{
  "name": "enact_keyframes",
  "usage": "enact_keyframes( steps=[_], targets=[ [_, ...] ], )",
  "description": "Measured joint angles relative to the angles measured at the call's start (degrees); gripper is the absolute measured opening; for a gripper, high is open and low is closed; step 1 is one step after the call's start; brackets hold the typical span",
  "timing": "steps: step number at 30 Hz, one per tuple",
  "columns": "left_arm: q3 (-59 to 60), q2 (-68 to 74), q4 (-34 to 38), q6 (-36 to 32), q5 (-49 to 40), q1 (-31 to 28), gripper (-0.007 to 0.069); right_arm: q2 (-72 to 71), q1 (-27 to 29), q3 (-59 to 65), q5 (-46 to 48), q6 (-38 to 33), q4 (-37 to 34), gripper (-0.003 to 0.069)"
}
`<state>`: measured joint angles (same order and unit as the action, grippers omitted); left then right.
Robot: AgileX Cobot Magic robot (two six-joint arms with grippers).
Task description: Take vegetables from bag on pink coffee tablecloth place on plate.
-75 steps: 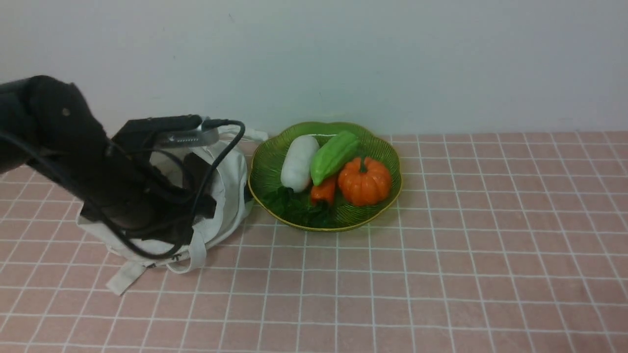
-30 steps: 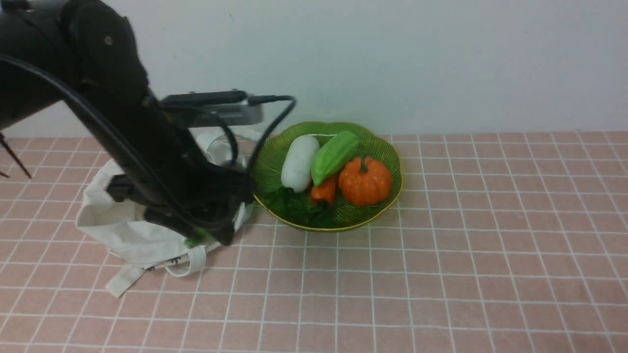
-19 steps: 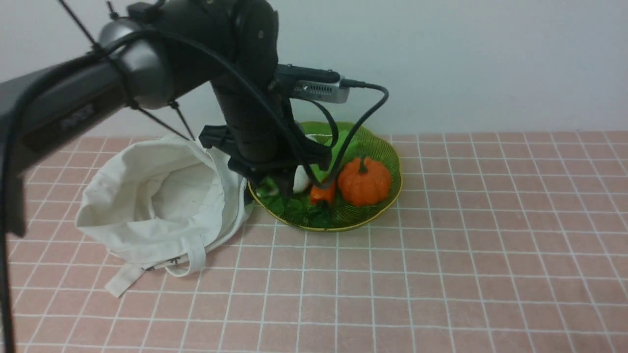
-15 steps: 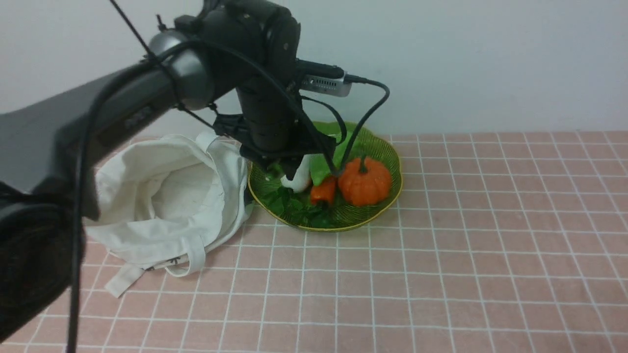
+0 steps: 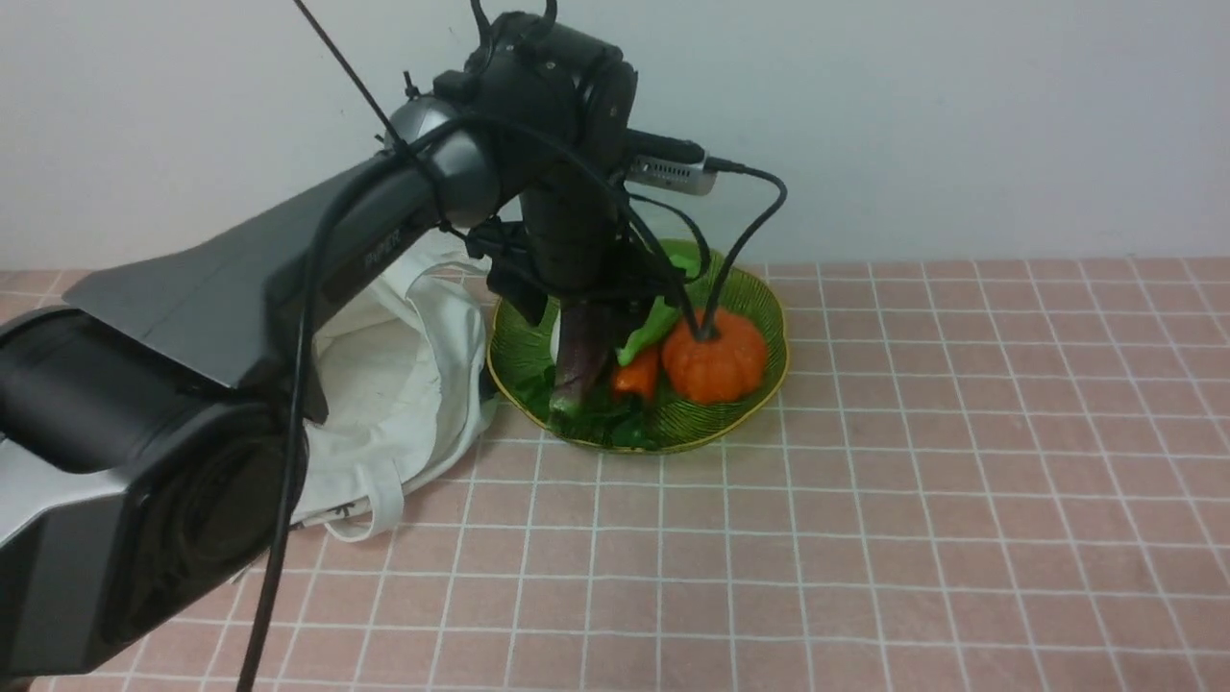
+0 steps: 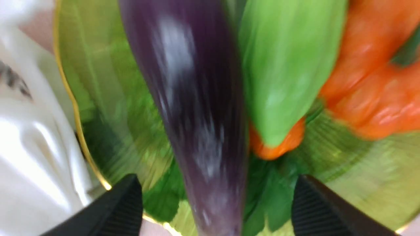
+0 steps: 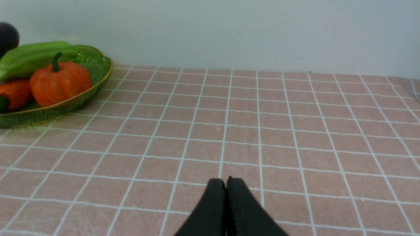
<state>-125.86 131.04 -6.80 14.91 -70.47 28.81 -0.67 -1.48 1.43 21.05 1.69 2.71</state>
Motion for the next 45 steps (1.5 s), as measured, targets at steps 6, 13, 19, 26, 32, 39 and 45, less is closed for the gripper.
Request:
enact_keyframes(
  steps=[6,13,19,26,32,39,45],
  targets=[
    [-0.1,-8.7,3.4,-2.0,-0.3,1.3,0.0335,0.0,0.0,0.0,0.0,0.0,0.0,-0.0015],
    [17.9,-31.6,4.9,-6.7,-0.3,5.3,0.0015,0.0,0.0,0.0,0.0,0.0,0.0,-0.0015],
    [45.3,-56.4,4.9,-5.0,2.8,8.8,-0.0005,0.0,0.0,0.0,0.0,0.0,0.0,-0.0015],
    [86.3,-79.2,4.2,2.6,33.3,9.0,-0.0005,0.0,0.0,0.0,0.0,0.0,0.0,-0.0015],
    [103.9,-92.5,2.0,8.8,47.1,9.0,-0.0005,0.0,0.0,0.0,0.0,0.0,0.0,-0.0015],
    [107.0,-103.0,-2.8,9.4,46.2,9.0,-0.0005,0.0,0.0,0.0,0.0,0.0,0.0,-0.0015],
    [107.1,-105.5,-3.1,9.6,45.2,9.0,-0.0005,0.0,0.0,0.0,0.0,0.0,0.0,-0.0015]
  ],
)
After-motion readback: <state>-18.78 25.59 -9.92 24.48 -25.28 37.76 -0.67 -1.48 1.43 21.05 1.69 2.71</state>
